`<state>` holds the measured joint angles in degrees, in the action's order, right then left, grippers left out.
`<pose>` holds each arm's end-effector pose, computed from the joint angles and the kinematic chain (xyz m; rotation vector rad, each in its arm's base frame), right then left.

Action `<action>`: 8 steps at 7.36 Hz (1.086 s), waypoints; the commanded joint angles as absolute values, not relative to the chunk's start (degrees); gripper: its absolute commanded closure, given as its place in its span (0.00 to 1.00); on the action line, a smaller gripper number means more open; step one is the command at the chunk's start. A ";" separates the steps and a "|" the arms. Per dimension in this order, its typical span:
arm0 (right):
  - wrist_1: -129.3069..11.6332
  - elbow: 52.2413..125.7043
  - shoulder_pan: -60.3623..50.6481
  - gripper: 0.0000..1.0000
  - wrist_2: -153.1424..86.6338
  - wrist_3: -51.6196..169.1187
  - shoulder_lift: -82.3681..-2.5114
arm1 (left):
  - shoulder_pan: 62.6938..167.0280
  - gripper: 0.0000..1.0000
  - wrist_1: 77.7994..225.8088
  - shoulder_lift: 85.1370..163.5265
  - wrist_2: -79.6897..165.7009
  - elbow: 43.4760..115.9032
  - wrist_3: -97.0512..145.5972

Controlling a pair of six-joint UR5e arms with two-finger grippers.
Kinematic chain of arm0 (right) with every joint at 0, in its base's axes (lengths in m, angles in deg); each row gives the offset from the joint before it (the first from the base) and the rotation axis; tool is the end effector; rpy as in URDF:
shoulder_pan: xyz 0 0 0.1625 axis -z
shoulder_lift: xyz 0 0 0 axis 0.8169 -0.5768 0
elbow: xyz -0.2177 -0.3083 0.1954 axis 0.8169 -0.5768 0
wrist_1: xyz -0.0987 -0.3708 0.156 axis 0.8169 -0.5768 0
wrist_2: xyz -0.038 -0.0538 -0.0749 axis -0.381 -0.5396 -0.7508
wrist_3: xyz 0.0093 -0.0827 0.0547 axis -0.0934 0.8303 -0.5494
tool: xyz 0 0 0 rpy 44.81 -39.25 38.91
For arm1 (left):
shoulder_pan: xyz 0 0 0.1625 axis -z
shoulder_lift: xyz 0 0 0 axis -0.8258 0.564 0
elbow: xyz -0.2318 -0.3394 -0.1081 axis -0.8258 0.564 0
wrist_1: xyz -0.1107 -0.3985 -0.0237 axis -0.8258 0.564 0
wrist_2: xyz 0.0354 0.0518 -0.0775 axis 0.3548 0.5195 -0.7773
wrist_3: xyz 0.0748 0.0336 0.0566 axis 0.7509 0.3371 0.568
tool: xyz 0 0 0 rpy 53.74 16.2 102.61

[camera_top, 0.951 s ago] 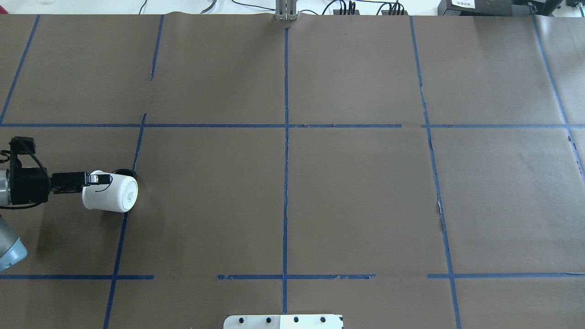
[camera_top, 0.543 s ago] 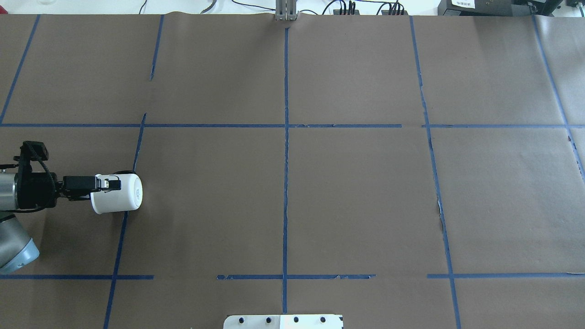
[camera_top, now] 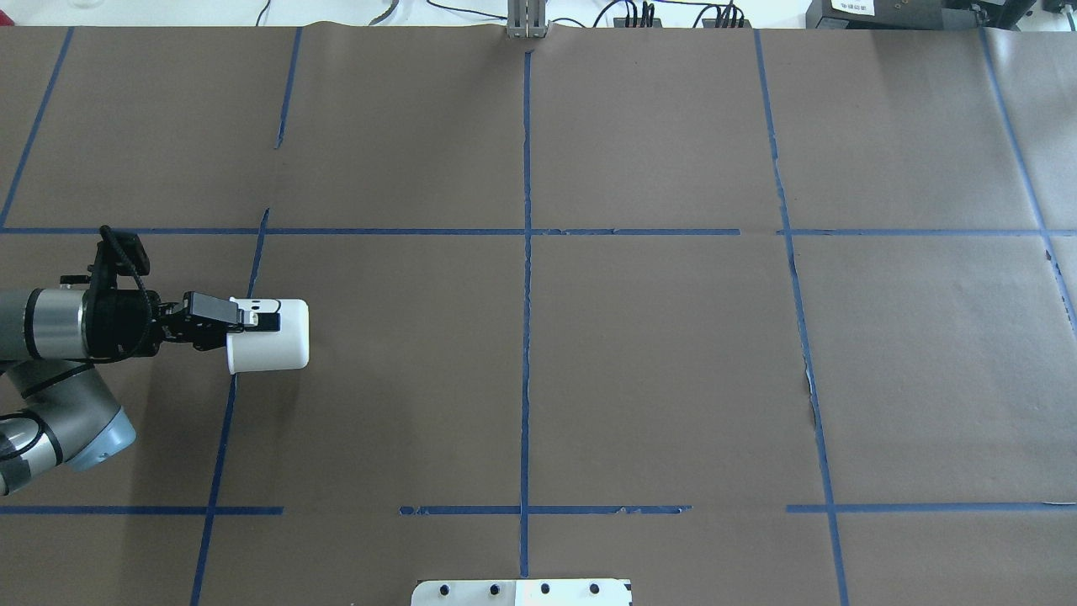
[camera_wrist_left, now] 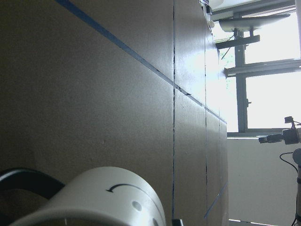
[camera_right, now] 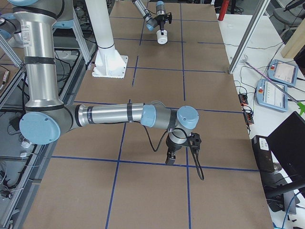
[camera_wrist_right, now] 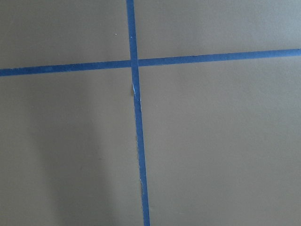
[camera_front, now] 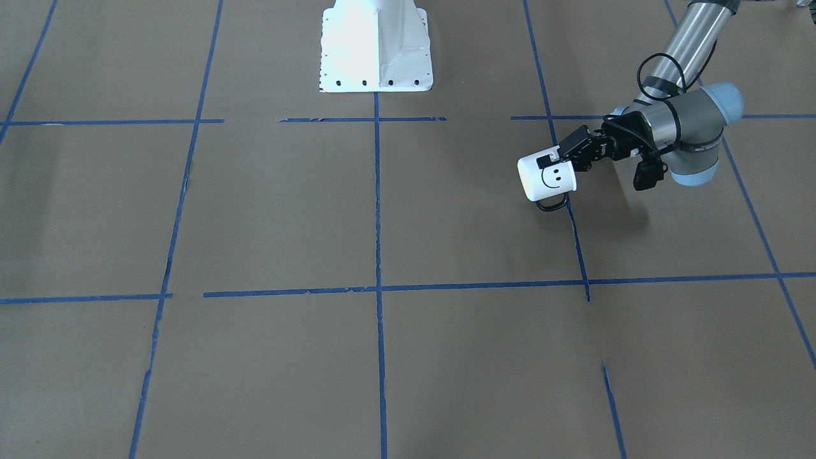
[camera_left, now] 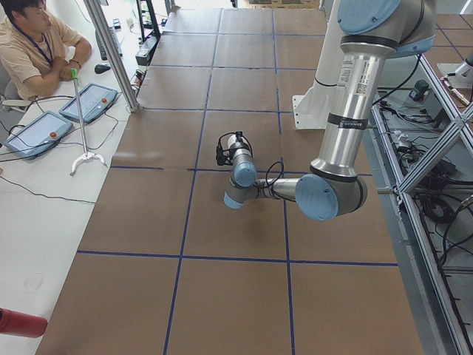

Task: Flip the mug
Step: 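Lift the mug with the left gripper and carry it toward the table center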

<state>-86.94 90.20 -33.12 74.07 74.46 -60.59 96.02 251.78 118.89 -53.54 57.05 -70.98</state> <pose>0.0506 -0.4944 0.6351 -0.1628 -0.6989 0.0314 0.3418 -0.4038 0.4962 0.0619 2.0116 -0.1620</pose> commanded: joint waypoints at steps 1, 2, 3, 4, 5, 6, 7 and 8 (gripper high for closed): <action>-86.94 90.20 -33.12 0.00 74.07 74.46 -60.61 | 96.01 1.00 251.13 122.48 -52.19 59.45 -75.94; -86.94 90.20 -33.12 0.00 74.07 74.46 -60.61 | 96.01 1.00 243.03 122.67 -52.35 63.13 -75.52; -86.94 90.20 -33.12 0.00 74.07 74.46 -60.61 | 96.01 1.00 230.94 122.75 -52.70 69.25 -75.34; -86.94 90.20 -33.12 0.00 74.07 74.46 -60.61 | 96.01 1.00 218.38 123.45 -52.27 75.49 -74.91; -86.94 90.20 -33.12 0.00 74.07 74.46 -60.61 | 96.09 1.00 204.76 125.11 -52.09 80.08 -74.64; -86.94 90.20 -33.12 0.00 74.07 74.46 -60.61 | 95.66 1.00 192.53 129.04 -52.01 81.26 -74.64; -86.94 90.20 -33.12 0.00 74.07 74.46 -60.61 | 94.79 1.00 181.97 132.82 -51.57 81.36 -73.42; -86.94 90.20 -33.12 0.00 74.07 74.46 -60.61 | 93.73 1.00 169.25 137.39 -49.22 81.36 -70.28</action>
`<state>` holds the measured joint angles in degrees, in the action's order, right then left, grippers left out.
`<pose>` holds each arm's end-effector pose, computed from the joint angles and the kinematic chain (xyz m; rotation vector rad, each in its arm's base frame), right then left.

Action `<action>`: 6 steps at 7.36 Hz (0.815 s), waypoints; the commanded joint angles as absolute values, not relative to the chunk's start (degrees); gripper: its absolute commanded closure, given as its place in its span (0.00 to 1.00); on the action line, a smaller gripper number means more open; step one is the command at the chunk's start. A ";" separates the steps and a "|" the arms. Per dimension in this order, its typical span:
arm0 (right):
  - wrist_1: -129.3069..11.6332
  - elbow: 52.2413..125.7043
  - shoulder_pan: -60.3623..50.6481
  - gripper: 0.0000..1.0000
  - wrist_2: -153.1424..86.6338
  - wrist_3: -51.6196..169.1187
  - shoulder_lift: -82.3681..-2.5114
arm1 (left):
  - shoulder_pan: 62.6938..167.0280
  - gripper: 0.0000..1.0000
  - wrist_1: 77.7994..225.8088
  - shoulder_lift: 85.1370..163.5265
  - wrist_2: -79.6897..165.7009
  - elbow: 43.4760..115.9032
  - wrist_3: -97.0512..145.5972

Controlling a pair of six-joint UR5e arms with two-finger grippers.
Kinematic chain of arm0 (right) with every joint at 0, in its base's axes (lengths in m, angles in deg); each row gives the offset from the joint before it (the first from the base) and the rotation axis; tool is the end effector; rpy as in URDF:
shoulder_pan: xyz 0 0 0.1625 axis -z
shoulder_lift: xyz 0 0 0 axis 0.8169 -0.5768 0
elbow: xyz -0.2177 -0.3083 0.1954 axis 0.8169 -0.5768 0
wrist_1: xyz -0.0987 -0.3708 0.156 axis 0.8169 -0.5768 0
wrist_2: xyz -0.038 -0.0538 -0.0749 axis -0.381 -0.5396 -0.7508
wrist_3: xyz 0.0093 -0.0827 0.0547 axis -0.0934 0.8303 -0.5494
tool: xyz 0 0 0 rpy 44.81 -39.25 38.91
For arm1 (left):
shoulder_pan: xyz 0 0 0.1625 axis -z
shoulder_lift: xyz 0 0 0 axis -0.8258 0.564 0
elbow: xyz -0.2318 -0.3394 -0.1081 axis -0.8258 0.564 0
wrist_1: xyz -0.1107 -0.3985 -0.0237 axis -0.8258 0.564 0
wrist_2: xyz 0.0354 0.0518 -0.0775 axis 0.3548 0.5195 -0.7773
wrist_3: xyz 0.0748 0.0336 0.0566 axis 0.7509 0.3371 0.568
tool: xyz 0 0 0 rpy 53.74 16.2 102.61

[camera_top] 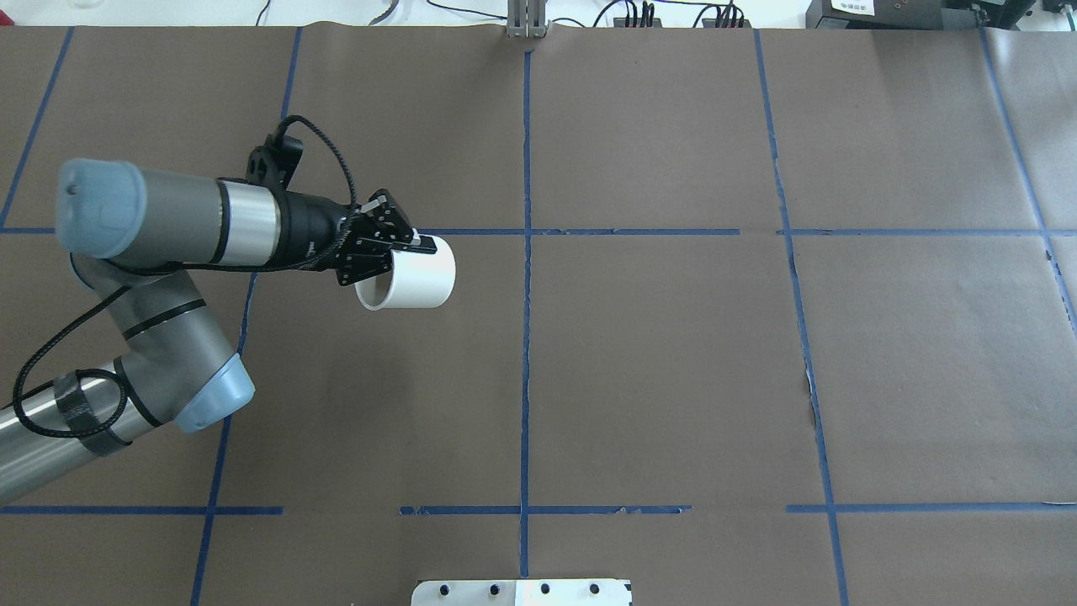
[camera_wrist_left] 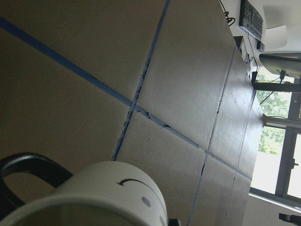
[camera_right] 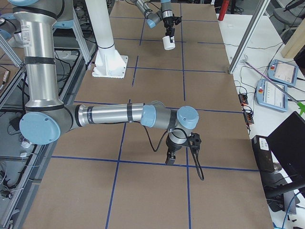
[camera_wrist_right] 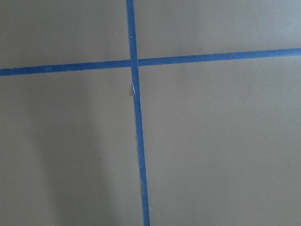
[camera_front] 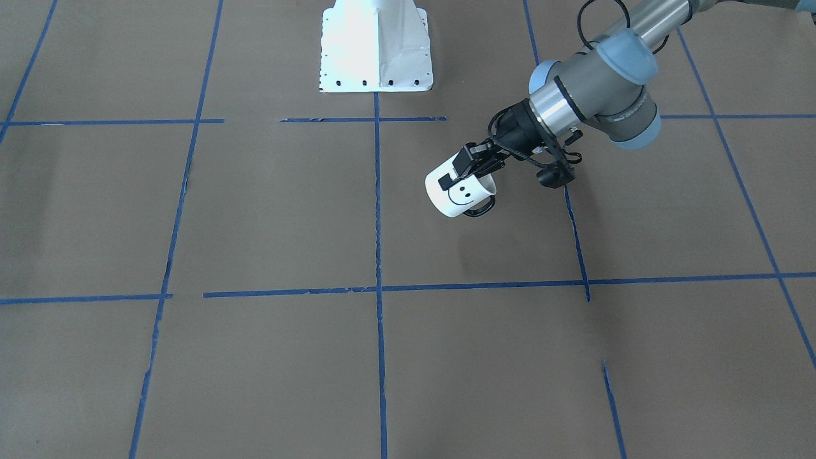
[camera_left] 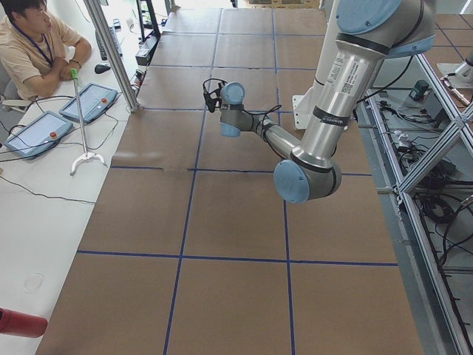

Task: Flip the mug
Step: 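Lift the mug with the left gripper and carry it toward the table center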

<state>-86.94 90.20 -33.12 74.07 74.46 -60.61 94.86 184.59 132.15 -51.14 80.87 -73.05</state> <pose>0.0506 -0.4942 0.6353 -0.1631 -0.6988 0.0315 0.4305 -0.4674 0.2488 -0.1251 1.5656 -0.4980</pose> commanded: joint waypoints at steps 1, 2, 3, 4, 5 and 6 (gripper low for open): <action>-86.94 90.20 -33.12 0.00 74.07 74.46 -60.61 | 92.16 1.00 156.42 142.91 -46.49 81.36 -68.68; -86.94 90.20 -33.12 0.00 74.07 74.46 -60.61 | 90.83 1.00 144.45 148.54 -45.16 81.27 -66.40; -86.94 90.20 -33.12 0.00 74.07 74.46 -60.61 | 88.04 1.00 135.89 152.77 -42.89 79.70 -65.94; -86.94 90.20 -33.12 0.00 74.07 74.46 -60.61 | 86.79 1.00 131.02 154.99 -41.73 77.16 -64.81; -86.94 90.20 -33.12 0.00 74.07 74.46 -60.61 | 84.78 1.00 129.58 156.84 -41.37 73.57 -64.27; -86.94 90.20 -33.12 0.00 74.07 74.46 -60.61 | 83.54 1.00 129.57 159.29 -40.59 69.27 -62.70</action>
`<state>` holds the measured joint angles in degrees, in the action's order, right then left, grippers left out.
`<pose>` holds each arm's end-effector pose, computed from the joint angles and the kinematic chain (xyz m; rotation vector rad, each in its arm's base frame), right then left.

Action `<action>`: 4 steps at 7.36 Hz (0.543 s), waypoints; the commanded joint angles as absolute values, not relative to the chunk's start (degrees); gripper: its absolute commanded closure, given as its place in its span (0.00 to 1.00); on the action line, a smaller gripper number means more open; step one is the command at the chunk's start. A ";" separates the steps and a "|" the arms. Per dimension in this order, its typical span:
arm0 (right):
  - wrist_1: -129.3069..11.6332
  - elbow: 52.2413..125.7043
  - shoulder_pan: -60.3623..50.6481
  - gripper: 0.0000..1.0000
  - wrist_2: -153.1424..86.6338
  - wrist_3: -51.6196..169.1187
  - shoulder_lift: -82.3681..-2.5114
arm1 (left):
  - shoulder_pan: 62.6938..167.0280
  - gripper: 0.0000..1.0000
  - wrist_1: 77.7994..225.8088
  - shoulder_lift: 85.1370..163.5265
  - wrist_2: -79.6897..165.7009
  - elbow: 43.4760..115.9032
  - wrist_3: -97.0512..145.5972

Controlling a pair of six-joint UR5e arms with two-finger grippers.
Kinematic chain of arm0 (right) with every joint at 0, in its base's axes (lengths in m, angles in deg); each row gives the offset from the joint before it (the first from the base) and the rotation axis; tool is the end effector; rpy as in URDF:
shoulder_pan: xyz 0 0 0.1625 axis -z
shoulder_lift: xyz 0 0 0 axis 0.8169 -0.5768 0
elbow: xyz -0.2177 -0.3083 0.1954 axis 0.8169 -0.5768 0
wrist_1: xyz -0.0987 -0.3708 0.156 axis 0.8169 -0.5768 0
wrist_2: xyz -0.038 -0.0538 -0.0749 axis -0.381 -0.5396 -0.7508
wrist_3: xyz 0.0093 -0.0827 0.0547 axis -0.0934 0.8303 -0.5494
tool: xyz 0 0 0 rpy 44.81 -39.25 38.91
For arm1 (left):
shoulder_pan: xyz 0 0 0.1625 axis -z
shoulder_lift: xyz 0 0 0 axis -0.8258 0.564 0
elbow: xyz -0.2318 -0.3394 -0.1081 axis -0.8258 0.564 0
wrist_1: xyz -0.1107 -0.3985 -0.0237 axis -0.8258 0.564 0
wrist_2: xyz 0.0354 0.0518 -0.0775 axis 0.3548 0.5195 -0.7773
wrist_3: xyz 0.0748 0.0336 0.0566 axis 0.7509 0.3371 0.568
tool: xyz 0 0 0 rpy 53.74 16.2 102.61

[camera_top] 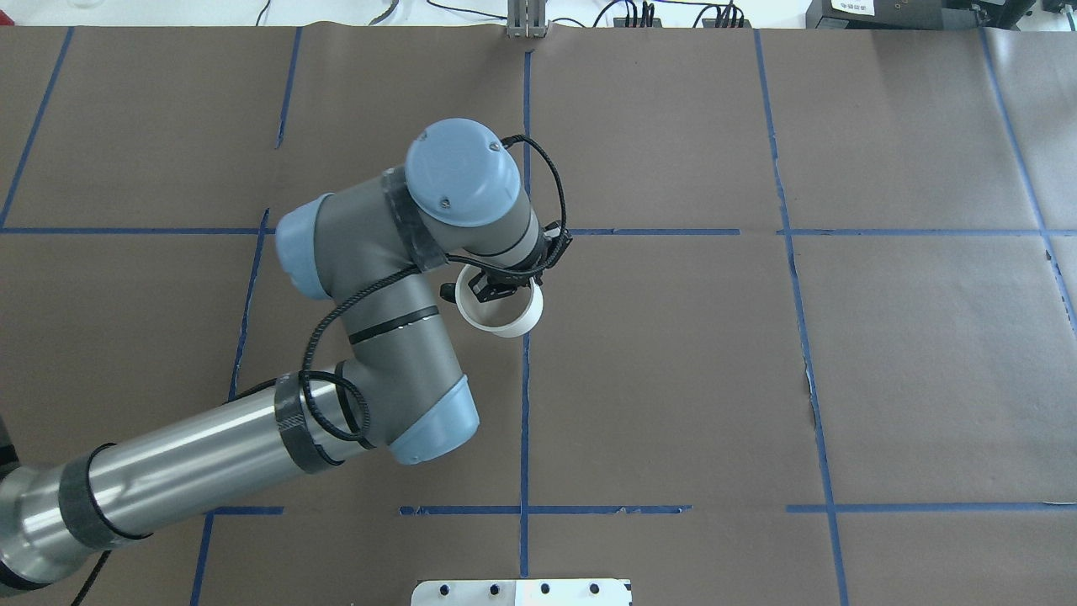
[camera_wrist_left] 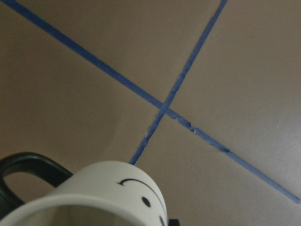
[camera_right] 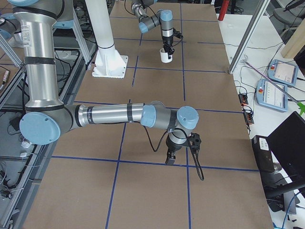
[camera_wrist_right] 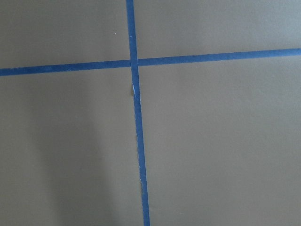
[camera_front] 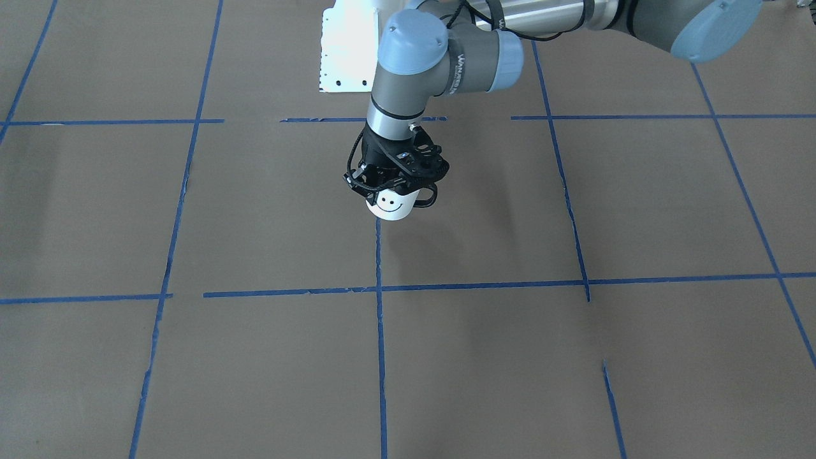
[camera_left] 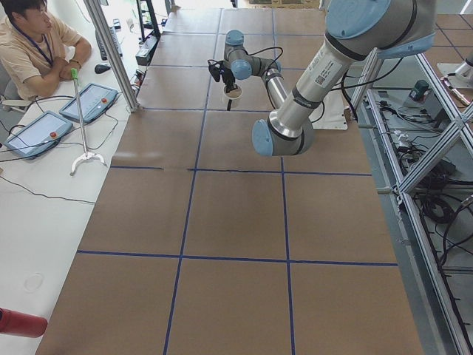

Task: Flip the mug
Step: 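Lift the mug with the left gripper and carry it toward the table center, then rotate the mug upright with the left gripper and set it down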

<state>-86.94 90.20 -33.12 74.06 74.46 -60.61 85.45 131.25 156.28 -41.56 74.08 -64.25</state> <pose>0.0506 -0.4942 0.6353 -0.1631 -0.6987 0.0315 0.5875 -0.4580 0.1193 -0.1288 0.9535 -0.5644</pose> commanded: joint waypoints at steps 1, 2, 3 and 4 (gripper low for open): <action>-86.94 90.20 -33.12 0.00 74.07 74.46 -60.61 | 82.66 1.00 129.57 159.84 -40.67 67.58 -61.82; -86.94 90.20 -33.12 0.00 74.07 74.46 -60.61 | 82.04 1.00 129.65 160.02 -40.67 66.69 -61.72; -86.94 90.20 -33.12 0.00 74.07 74.46 -60.61 | 82.03 0.82 129.57 160.02 -40.58 65.98 -61.55; -86.94 90.20 -33.12 0.00 74.07 74.46 -60.61 | 82.03 0.01 129.57 160.02 -40.58 66.59 -60.59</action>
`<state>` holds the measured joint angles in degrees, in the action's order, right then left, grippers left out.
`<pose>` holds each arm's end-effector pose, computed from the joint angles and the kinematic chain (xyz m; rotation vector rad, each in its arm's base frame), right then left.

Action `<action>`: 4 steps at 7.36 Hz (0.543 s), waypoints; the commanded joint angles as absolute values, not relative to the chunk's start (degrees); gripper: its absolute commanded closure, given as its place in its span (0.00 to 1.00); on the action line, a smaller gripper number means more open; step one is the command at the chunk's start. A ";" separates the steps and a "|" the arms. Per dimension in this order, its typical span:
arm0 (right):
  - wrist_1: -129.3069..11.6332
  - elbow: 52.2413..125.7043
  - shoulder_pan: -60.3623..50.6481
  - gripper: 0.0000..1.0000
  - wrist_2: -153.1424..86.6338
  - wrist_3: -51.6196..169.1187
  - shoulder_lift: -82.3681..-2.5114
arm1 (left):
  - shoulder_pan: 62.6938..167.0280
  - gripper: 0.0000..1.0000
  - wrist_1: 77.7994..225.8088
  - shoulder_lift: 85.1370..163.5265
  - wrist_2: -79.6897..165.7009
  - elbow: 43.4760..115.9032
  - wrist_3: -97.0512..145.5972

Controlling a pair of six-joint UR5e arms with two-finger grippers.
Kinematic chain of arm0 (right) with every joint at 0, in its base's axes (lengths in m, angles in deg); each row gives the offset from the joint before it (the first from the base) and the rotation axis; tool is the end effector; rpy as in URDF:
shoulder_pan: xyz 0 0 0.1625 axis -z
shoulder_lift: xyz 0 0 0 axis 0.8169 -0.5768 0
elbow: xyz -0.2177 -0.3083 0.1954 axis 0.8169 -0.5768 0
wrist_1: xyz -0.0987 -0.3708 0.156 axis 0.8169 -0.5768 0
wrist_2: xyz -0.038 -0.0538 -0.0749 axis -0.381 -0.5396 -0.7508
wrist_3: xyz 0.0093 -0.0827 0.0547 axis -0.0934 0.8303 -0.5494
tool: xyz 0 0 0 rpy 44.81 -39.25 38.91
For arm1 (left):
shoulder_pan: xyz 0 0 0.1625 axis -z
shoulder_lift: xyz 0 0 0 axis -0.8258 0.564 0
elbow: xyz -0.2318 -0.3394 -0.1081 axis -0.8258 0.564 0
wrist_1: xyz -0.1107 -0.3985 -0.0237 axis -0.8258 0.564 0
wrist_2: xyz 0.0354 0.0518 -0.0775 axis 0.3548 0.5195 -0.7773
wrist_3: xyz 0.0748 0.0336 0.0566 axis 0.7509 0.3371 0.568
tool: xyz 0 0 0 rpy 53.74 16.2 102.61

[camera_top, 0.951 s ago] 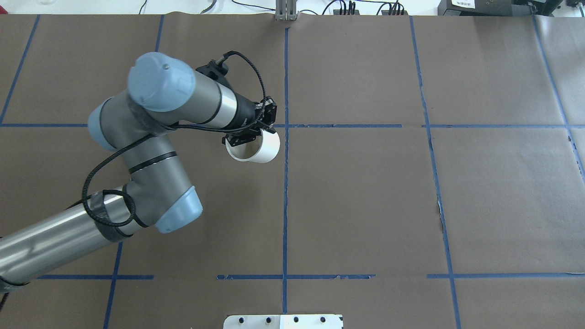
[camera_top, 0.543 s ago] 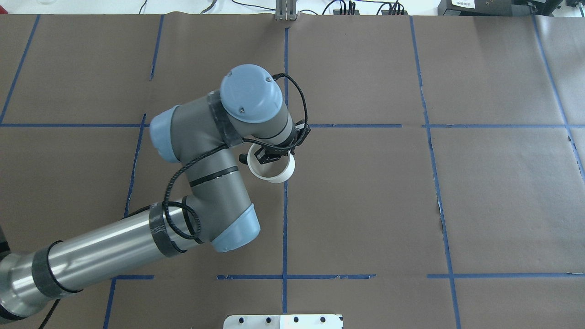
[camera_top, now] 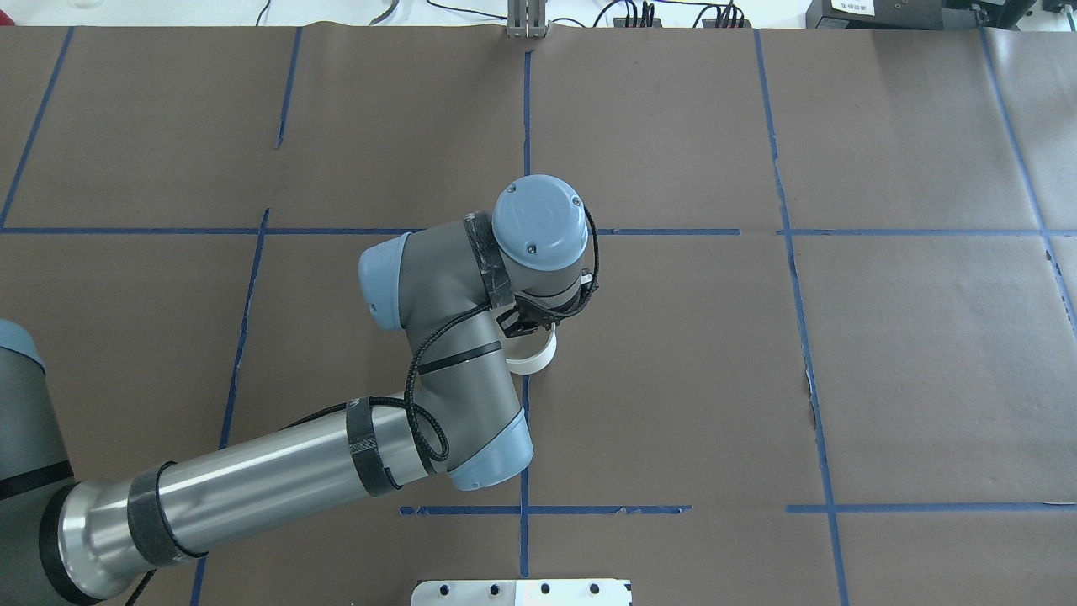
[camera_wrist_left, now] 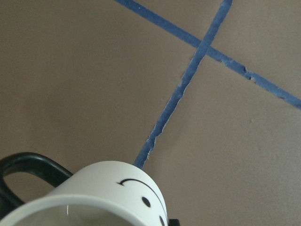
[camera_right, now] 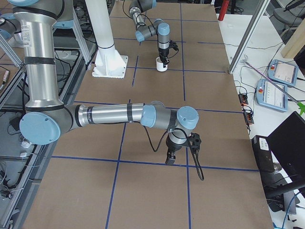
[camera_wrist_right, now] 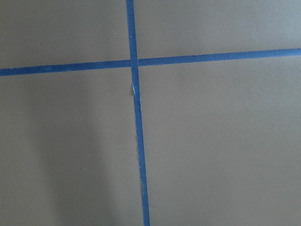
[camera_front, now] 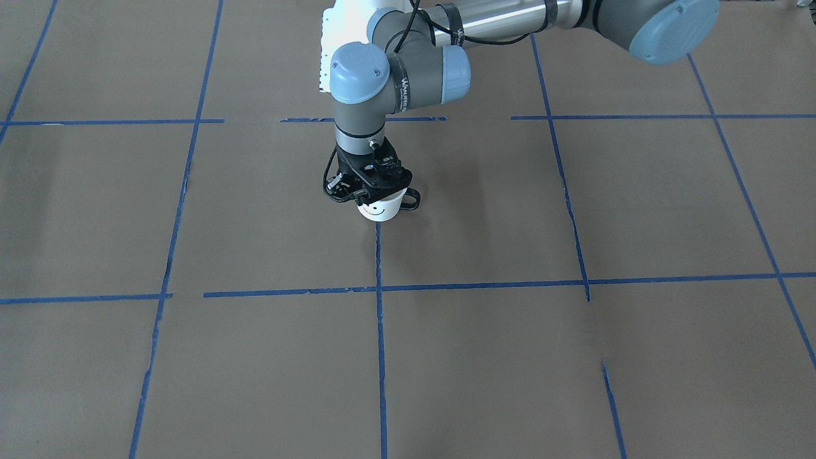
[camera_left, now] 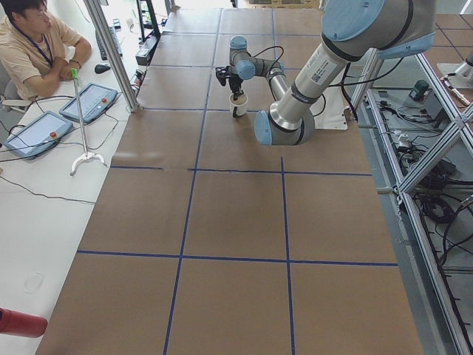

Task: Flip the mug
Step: 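Rotate the mug upright with the left gripper and set it down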

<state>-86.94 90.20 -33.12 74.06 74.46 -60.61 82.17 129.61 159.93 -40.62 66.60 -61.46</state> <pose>0.0506 -0.4942 0.6353 -0.1631 -0.6987 0.0315 0.6446 -0.4413 0.1295 -0.1342 0.8539 -0.4962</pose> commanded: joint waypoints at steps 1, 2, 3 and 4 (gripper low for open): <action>-86.94 90.20 -33.12 0.00 74.07 74.46 -60.61 | 82.03 0.00 129.57 159.85 -40.67 68.68 -60.32; -86.94 90.20 -33.12 0.00 74.07 74.46 -60.61 | 82.29 0.00 129.05 158.97 -40.93 73.57 -58.66; -86.94 90.20 -33.12 0.00 74.07 74.46 -60.61 | 83.60 0.00 124.60 157.40 -41.10 80.15 -55.25; -86.94 90.20 -33.12 0.00 74.07 74.46 -60.61 | 86.22 0.00 119.95 154.08 -41.37 87.78 -50.69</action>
<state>-86.94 90.20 -33.12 74.06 74.46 -60.61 83.74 125.11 157.28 -41.07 78.99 -55.57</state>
